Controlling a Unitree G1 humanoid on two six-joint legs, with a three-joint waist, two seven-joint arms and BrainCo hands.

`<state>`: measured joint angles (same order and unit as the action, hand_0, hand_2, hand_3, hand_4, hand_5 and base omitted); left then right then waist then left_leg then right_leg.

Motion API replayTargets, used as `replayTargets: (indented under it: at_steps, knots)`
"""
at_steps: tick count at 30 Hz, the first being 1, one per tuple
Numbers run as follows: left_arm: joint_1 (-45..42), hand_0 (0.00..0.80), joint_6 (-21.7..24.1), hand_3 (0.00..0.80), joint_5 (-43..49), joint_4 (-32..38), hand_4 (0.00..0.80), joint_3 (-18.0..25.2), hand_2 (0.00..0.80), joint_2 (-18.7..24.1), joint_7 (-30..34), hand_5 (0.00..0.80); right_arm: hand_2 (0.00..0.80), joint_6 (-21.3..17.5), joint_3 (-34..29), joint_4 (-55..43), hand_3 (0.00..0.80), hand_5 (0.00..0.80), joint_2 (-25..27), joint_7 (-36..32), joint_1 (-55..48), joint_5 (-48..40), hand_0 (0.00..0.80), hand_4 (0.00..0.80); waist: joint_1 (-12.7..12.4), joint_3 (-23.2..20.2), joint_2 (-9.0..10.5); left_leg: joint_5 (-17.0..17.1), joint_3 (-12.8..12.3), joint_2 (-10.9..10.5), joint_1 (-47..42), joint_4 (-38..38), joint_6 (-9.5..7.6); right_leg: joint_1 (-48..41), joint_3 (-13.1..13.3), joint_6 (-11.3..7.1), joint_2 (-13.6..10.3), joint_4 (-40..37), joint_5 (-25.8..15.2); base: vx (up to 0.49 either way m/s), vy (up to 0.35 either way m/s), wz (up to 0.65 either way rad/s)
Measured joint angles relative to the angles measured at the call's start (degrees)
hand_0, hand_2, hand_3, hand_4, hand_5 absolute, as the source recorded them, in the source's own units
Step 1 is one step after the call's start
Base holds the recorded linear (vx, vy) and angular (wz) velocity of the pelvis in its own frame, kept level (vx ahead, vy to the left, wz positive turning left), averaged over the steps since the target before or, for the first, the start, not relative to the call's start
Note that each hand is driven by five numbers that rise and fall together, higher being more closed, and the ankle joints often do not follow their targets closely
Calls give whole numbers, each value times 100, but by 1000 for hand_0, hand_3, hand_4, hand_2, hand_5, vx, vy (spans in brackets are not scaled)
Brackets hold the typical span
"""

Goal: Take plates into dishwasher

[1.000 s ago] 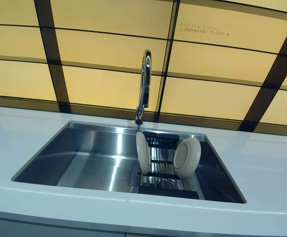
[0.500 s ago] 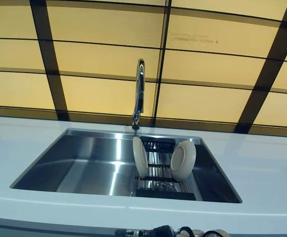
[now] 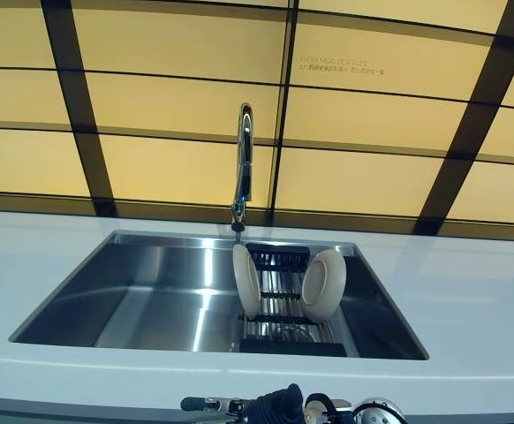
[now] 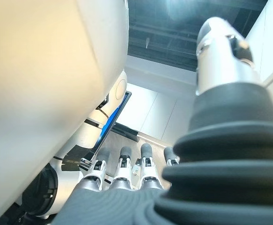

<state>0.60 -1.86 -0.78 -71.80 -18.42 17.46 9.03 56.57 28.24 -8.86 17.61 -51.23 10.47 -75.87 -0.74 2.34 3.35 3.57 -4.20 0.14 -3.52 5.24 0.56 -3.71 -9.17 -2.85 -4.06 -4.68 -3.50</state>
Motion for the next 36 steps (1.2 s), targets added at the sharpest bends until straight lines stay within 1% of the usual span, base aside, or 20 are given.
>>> replayTargets:
  at_steps: [2, 7, 12, 15, 16, 19, 22, 24, 30, 33, 36]
  knots:
    - [5, 0, 7, 0, 0, -13, 0, -1, 0, -7, -5, 0, 0, -27, 0, -7, 0, 0, -1, 188, 63, -262, 0, 0, 0, 0, 0, -1, -3, 0, 0, 0, 1, 2, 4, 0, 0, 0, 0, 0, 0, 0]
    - [56, 0, 54, 0, 0, -113, 0, 1, 0, -28, -9, 0, 0, -298, -9, -32, 0, 0, -2, 730, 118, -746, 0, 0, -1, 0, 1, -2, -3, 0, 2, 0, 4, 2, 4, 0, 1, -4, 0, 0, 0, 0]
    - [66, 0, 54, 0, 0, -121, 0, 1, 0, -57, -12, 0, 0, -493, -17, -122, 0, 0, 1, 956, 120, -929, 0, 0, 2, 0, 1, -3, -3, 0, 3, 0, 5, 2, 5, 0, 2, -5, 0, 0, 0, 0]
    - [67, 0, 76, 0, 0, -143, 0, 2, 0, -70, -16, 0, 0, -709, -63, -170, 0, 0, -8, 1059, 121, -1128, 0, 0, 2, -3, 5, -3, -3, 0, 2, 0, 6, 1, 5, 0, 2, -5, 0, 0, 0, 0]
    - [68, 0, 101, 0, 1, -151, 0, 5, 0, -72, -20, 0, 0, -876, -79, -195, 0, 0, -4, 1072, 133, -1148, 0, 0, 2, -6, 9, -3, -2, 0, 1, 0, 6, 0, 5, 0, 2, -5, 0, 0, 0, 0]
    - [68, 0, 103, 0, 2, -152, 0, 3, 0, -75, -21, 0, 0, -1189, -91, -209, 0, 0, 16, 1149, 229, -1148, 0, 0, 4, -13, 20, -3, -2, 2, 0, 0, 6, 0, 5, -1, 4, -5, 0, 0, 0, 0]
    - [67, 0, 103, 0, 2, -153, 0, 6, 0, -74, -22, 0, 0, -1376, -170, -209, 0, 0, 55, 1213, 270, -1140, 0, 0, 3, -19, 30, -2, -2, 1, 0, 0, 8, -1, 5, -1, 4, -5, 0, 0, 0, 0]
    - [67, 0, 103, 0, 2, -158, 0, 5, 0, -74, -23, 0, 0, -1548, -336, -209, 0, 0, 74, 1244, 291, -1139, 0, 0, 4, -32, 50, -2, -2, 1, 1, 0, 8, -1, 5, -1, 5, -6, 0, 0, 0, 0]
    - [65, 0, 109, 0, 3, -181, 0, 24, 0, -71, -29, 0, 0, -1808, -574, -183, 0, 0, 245, 1310, 292, -1078, 0, 0, 11, -46, 96, -5, -14, 5, -4, 1, 5, -1, 11, -3, 7, -6, -1, 0, 0, 0]
    - [52, 0, 115, 0, 5, -189, 0, 135, 0, -69, -27, 0, 0, -2014, -771, -58, 0, 0, 422, 1316, 292, -971, 0, 0, 15, -35, 136, -8, -26, 8, -8, 1, 2, -2, 18, -6, 10, -7, -3, 0, 0, 0]
    - [55, 0, 129, 0, 5, -213, 0, 173, 0, -64, -27, 0, 0, -2097, -954, 94, 0, 0, 483, 1315, 292, -900, 0, 0, 18, -16, 189, -11, -33, 16, -14, 1, 5, -4, 30, -10, 19, -11, -6, 0, 0, 0]
